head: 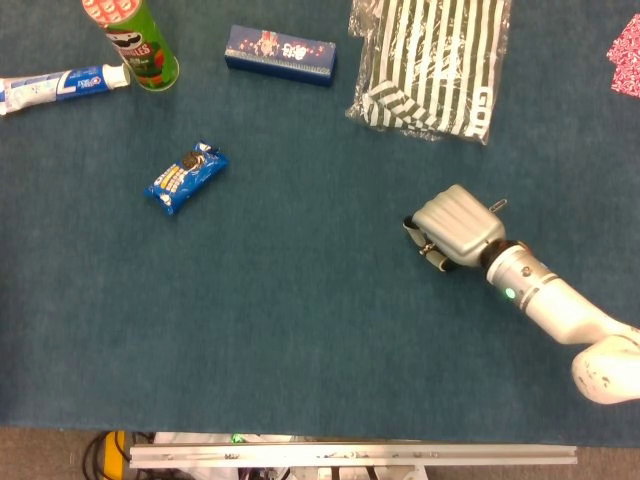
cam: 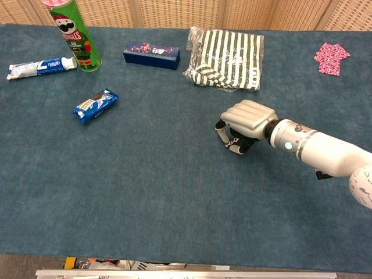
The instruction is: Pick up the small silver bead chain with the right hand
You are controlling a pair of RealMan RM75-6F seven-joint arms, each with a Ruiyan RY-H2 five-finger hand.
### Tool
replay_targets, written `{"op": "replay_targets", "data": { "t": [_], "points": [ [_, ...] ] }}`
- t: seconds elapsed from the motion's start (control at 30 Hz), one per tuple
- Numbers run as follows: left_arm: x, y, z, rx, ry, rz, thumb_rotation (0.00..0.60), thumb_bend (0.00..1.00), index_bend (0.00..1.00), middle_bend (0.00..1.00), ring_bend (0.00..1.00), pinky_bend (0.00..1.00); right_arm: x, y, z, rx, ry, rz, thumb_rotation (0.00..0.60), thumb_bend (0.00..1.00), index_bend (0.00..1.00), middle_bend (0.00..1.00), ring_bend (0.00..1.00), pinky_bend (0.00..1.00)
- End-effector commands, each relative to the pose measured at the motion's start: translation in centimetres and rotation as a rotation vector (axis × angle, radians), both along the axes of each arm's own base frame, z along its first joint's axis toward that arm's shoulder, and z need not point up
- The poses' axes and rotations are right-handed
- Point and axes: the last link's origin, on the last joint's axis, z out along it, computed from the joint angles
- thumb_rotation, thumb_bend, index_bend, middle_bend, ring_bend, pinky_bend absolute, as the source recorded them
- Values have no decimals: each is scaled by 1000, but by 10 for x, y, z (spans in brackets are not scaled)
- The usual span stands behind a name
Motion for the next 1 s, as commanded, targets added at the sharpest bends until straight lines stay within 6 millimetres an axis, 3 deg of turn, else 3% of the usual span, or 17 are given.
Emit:
{"op": "replay_targets", "data": {
  "t": [0.03, 0.33, 0.63, 0.83, 1.0],
  "points": [
    [0, 0, 1, 3, 0, 0, 600, 195, 0, 56, 55, 14, -1, 0, 2, -6, -11, -11, 600, 347, 601, 963, 1000, 1000],
    [0, 1, 1, 4, 0, -2, 600, 195, 0, 56, 55, 14, -5, 0, 25, -58, -73, -37, 600, 432, 618, 964, 1000, 1000],
    [4, 3, 0, -1, 6, -13, 600, 195, 0, 56, 55, 14, -8, 7, 66, -143, -214, -62, 600, 452, 633, 970, 1000, 1000],
    [8, 5, -2, -11, 13, -24, 600, 195, 0, 56, 55, 14, -22, 14, 90, -196, -264, -85, 600, 453, 641, 972, 1000, 1000],
    [12, 6, -6, -23, 16, -30, 600, 195, 0, 57, 55, 14, -36, 13, 92, -206, -245, -115, 600, 453, 643, 972, 1000, 1000]
  ]
}}
